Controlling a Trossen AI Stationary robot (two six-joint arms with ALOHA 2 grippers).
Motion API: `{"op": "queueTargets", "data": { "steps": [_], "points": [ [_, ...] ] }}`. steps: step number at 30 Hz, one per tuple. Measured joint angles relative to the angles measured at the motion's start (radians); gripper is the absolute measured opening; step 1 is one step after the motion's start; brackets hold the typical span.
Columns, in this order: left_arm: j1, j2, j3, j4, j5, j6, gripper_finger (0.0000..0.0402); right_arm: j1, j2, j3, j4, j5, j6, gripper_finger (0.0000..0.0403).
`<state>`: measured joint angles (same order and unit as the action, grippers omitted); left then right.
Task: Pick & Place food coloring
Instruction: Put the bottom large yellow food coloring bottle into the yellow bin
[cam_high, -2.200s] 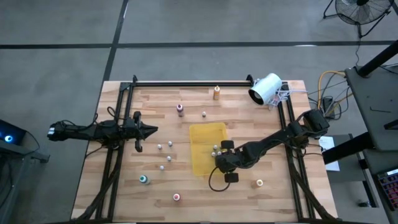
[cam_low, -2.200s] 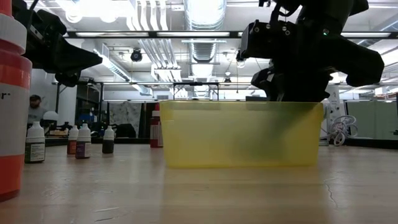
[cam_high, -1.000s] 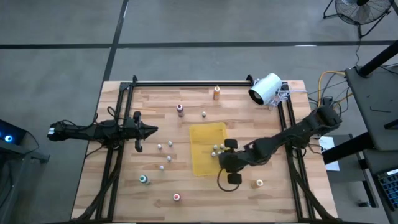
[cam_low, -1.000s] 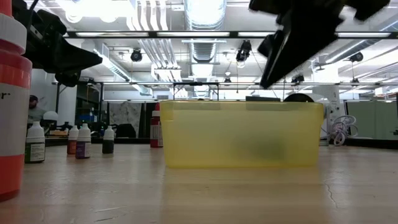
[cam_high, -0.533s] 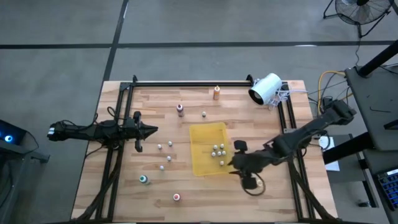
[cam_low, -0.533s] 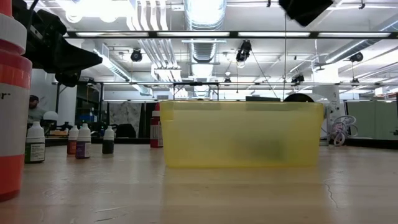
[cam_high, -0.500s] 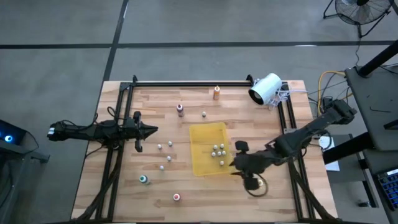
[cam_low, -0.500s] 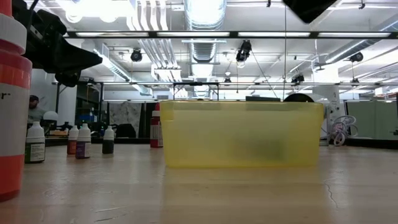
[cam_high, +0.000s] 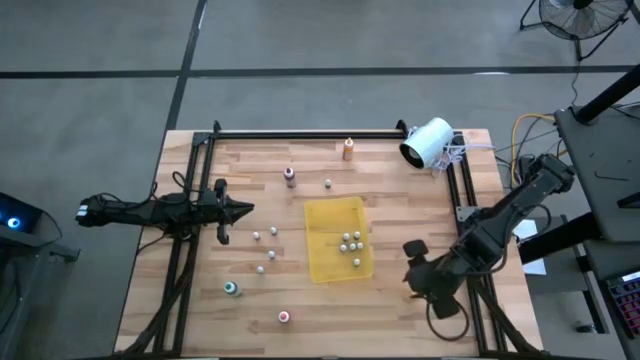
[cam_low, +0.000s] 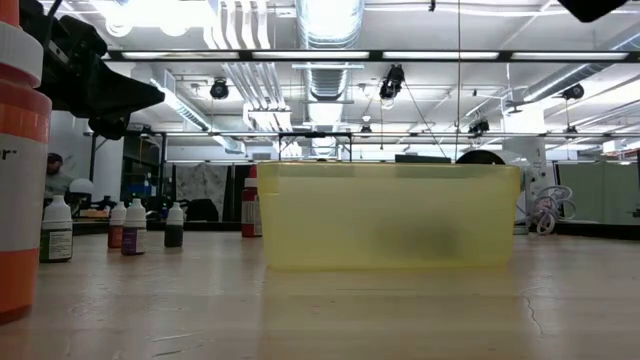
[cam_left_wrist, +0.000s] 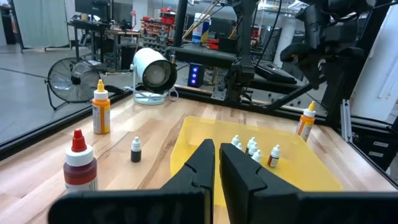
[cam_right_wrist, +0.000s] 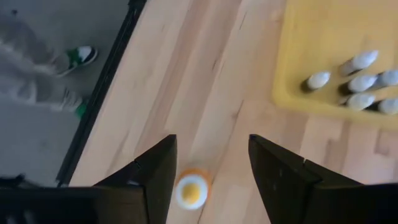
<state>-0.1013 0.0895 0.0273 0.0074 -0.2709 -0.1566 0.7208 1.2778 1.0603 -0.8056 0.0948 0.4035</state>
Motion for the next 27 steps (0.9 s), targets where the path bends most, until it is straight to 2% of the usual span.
{"op": "queueTargets", "data": {
  "steps": [7, 27],
  "points": [
    [0.000, 0.000, 0.000, 0.000, 0.000, 0.000, 0.0000, 0.040, 0.000, 0.017, -0.013, -0.073, 0.012, 0.0206],
    [0.000, 0.000, 0.000, 0.000, 0.000, 0.000, 0.0000, 0.048, 0.060, 0.028, -0.082, -0.074, 0.069, 0.0208]
  ]
}}
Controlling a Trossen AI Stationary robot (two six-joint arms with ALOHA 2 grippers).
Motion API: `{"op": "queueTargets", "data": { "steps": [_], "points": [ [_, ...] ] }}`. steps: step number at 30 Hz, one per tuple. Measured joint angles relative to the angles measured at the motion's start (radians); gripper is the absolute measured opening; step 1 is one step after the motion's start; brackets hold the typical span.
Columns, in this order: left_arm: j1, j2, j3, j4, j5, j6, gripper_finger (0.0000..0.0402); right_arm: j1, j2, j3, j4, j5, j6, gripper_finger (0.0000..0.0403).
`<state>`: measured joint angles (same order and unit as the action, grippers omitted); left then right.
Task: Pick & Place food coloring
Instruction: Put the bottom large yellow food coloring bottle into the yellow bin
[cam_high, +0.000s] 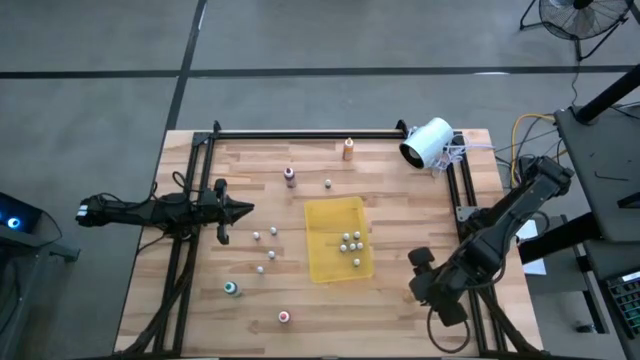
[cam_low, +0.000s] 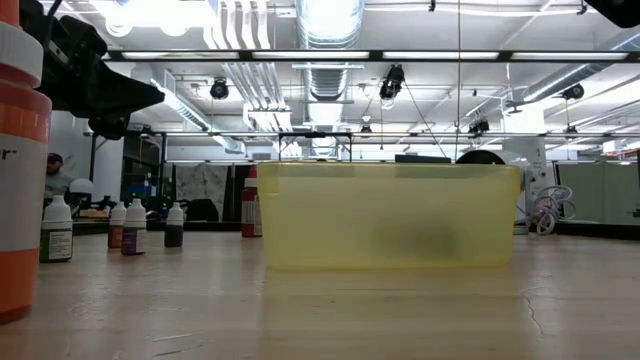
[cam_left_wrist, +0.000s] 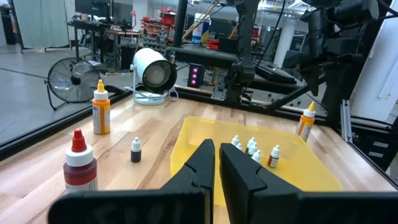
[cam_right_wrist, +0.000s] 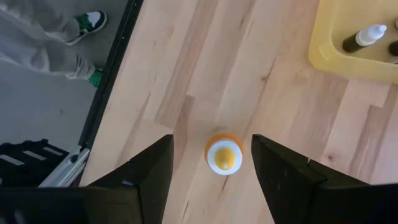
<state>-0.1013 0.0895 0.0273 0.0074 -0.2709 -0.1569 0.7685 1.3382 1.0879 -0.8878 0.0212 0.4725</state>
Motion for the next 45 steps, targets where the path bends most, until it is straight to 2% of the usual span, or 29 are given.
{"op": "queueTargets", "data": {
  "steps": [6, 13, 23, 45],
  "points": [
    [0.000, 0.000, 0.000, 0.000, 0.000, 0.000, 0.0000, 0.000, 0.001, 0.015, -0.008, 0.006, 0.013, 0.0208],
    [0.000, 0.000, 0.000, 0.000, 0.000, 0.000, 0.0000, 0.000, 0.001, 0.058, -0.108, 0.005, 0.087, 0.0208],
    [0.000, 0.000, 0.000, 0.000, 0.000, 0.000, 0.0000, 0.000, 0.001, 0.068, -0.126, 0.001, 0.097, 0.0208],
    [0.000, 0.000, 0.000, 0.000, 0.000, 0.000, 0.0000, 0.000, 0.145, 0.067, -0.119, 0.005, -0.087, 0.0208]
  ]
}}
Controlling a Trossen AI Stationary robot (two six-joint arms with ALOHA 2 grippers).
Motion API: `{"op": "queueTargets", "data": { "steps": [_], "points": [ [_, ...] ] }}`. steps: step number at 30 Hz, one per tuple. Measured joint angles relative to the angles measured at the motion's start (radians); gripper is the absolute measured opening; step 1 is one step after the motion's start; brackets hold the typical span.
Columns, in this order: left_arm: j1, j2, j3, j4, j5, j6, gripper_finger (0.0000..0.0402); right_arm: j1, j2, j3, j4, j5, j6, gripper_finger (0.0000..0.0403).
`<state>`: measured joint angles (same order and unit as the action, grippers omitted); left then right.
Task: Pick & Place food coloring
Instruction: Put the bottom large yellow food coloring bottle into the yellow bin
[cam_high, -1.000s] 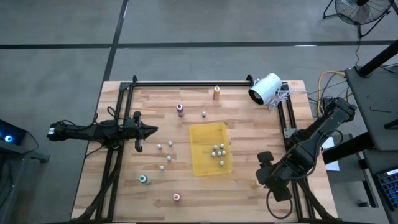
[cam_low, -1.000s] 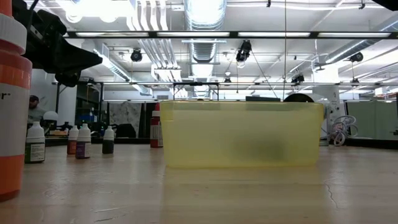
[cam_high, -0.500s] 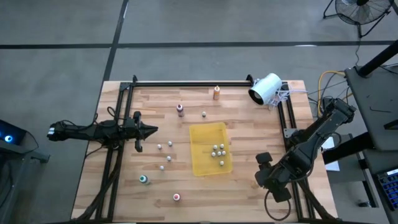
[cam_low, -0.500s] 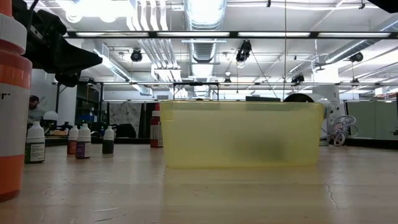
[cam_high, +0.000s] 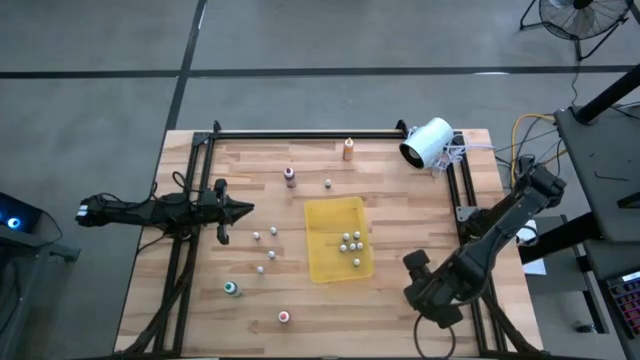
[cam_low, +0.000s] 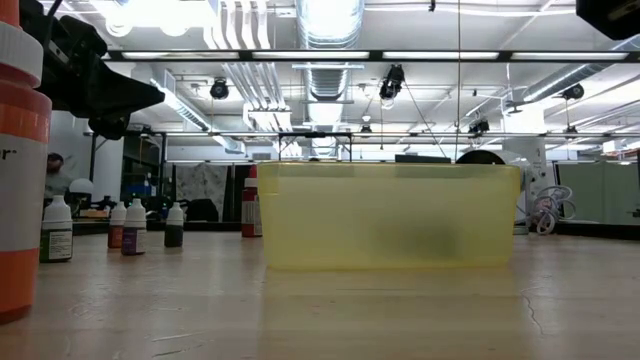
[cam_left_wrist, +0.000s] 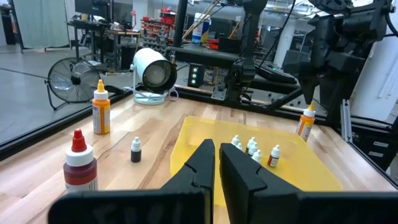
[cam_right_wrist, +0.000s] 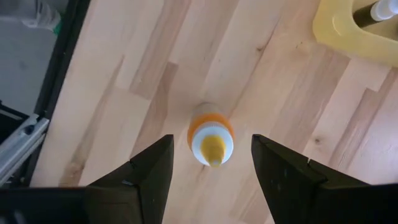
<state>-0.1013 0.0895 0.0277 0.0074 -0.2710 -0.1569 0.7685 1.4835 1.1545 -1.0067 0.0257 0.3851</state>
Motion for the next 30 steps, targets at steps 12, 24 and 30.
{"op": "queueTargets", "data": {
  "steps": [12, 24, 30],
  "points": [
    [0.000, 0.000, 0.000, 0.000, 0.000, 0.000, 0.0000, 0.000, 0.028, -0.024, -0.005, -0.002, -0.014, 0.0208],
    [0.000, 0.000, 0.000, 0.000, 0.000, 0.000, 0.0000, 0.000, 0.032, -0.068, 0.034, -0.008, -0.024, 0.0208],
    [0.000, 0.000, 0.000, 0.000, 0.000, 0.000, 0.0000, 0.000, 0.032, -0.079, 0.062, -0.008, -0.044, 0.0208]
  ]
}}
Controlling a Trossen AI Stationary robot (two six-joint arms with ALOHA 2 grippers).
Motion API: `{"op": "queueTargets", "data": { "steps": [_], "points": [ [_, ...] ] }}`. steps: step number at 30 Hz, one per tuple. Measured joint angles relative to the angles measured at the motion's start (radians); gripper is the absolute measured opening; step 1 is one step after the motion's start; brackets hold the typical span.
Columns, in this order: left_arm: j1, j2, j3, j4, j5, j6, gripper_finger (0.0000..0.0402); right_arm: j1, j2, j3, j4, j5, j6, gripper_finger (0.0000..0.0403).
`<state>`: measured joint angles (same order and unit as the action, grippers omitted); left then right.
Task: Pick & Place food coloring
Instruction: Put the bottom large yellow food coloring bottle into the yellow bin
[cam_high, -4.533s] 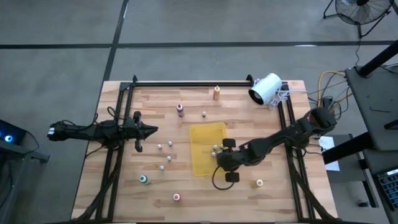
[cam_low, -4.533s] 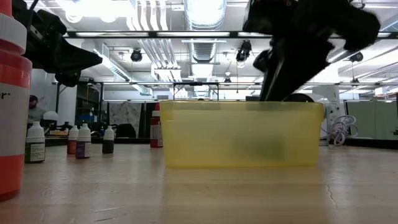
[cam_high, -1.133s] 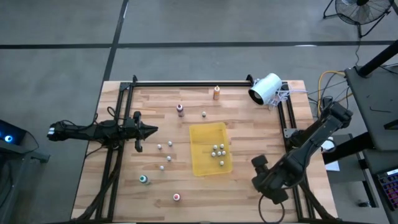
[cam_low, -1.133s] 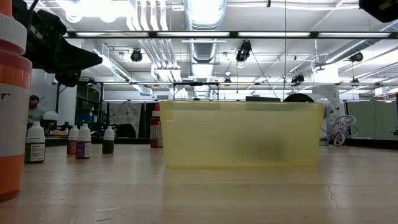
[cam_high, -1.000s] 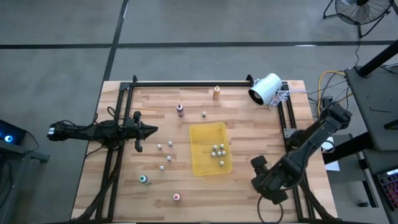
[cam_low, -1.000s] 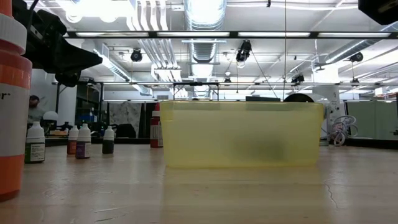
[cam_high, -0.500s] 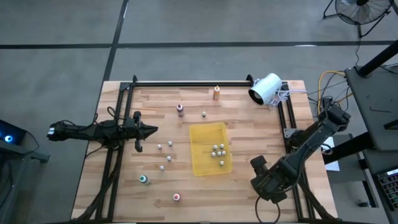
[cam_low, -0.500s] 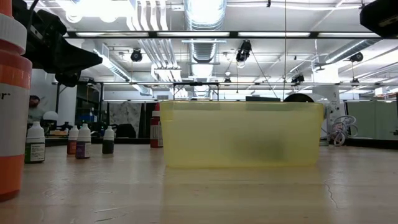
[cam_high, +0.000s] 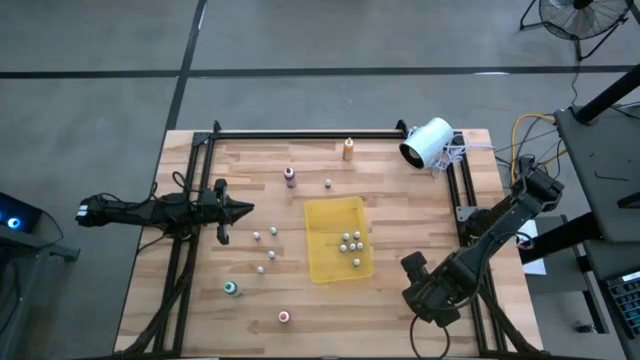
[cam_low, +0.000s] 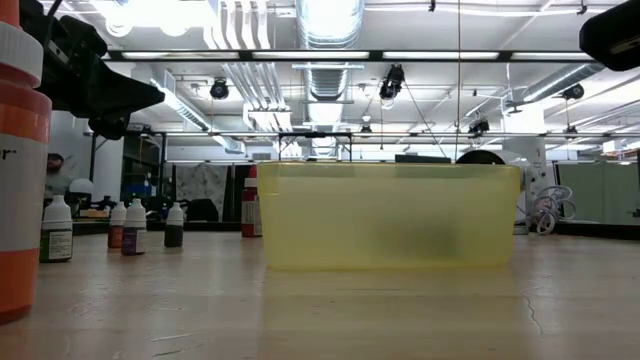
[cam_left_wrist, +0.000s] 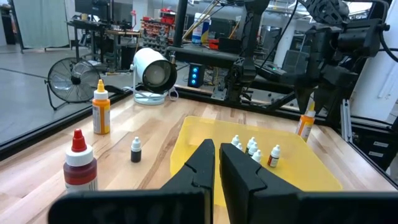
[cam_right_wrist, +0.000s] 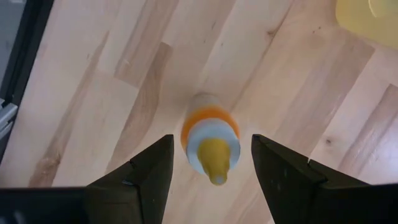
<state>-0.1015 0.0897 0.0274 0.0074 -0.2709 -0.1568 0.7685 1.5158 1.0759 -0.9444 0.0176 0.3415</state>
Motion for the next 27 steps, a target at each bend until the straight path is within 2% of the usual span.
{"op": "queueTargets", "data": {
  "steps": [10, 14, 21, 27],
  "points": [
    [0.000, 0.000, 0.000, 0.000, 0.000, 0.000, 0.0000, 0.000, 0.000, -0.016, 0.019, 0.000, -0.002, 0.0203],
    [0.000, 0.000, 0.000, 0.000, 0.000, 0.000, 0.0000, 0.000, 0.000, -0.019, 0.019, 0.000, -0.002, 0.0178],
    [0.000, 0.000, 0.000, 0.000, 0.000, 0.000, 0.0000, 0.000, -0.002, -0.020, 0.020, 0.000, -0.002, 0.0107],
    [0.000, 0.000, 0.000, 0.000, 0.000, 0.000, 0.0000, -0.002, -0.008, 0.000, 0.014, 0.000, -0.005, 0.0105]
  ]
}}
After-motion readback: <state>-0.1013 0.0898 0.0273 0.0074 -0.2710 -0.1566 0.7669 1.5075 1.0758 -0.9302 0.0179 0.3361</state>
